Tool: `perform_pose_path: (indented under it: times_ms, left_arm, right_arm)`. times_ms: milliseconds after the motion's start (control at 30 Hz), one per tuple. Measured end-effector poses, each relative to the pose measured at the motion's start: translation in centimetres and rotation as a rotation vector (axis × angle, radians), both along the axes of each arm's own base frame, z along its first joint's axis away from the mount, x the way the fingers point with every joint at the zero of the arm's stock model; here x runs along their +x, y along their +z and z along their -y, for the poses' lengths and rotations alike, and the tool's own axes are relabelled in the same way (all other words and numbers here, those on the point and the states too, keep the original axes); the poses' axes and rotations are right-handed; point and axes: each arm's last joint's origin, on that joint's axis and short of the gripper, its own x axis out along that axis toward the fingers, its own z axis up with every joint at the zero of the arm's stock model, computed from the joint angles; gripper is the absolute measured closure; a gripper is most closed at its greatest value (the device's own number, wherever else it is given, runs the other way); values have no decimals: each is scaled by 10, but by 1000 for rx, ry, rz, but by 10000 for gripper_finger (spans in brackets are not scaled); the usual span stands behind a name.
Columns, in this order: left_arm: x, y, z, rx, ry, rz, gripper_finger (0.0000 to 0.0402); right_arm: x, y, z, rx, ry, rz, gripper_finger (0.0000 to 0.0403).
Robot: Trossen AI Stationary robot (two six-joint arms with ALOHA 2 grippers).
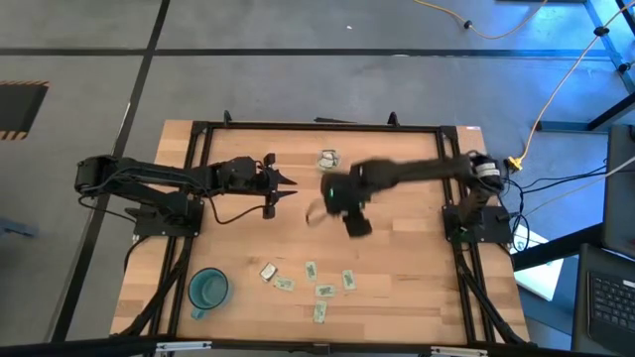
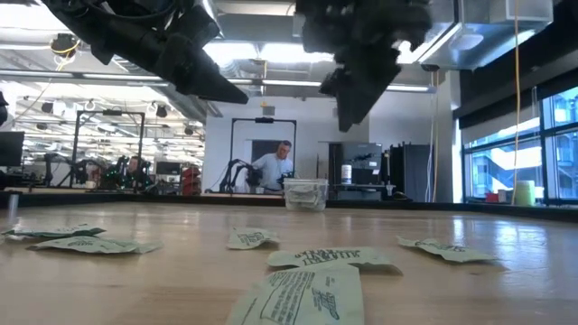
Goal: Pick and place items into bin
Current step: Put the light green stevia packet into the transparent bin
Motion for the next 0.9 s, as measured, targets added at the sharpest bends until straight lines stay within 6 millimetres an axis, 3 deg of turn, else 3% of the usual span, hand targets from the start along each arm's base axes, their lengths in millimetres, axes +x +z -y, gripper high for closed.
perform_pose_path:
  times_ms: [133, 333, 533, 667, 900]
  left_arm:
    - [0, -1, 0, -2, 0, -12, 300]
    - [-1, -1, 0, -3, 0, -15, 300]
    - [-1, -2, 0, -5, 0, -24, 300]
    - [-2, -4, 0, -12, 2, -43, 300]
    - [-3, -6, 0, -29, 7, -64, 300]
  right_arm:
    - [-3, -2, -48, -104, 22, -3, 250]
    - [-10, -2, -99, -40, -102, 13, 257]
    - [-16, -33, -136, -4, -107, 64, 267]
    - [-21, -50, -151, 16, -95, 124, 271]
    - [-32, -72, -152, -6, -115, 118, 273]
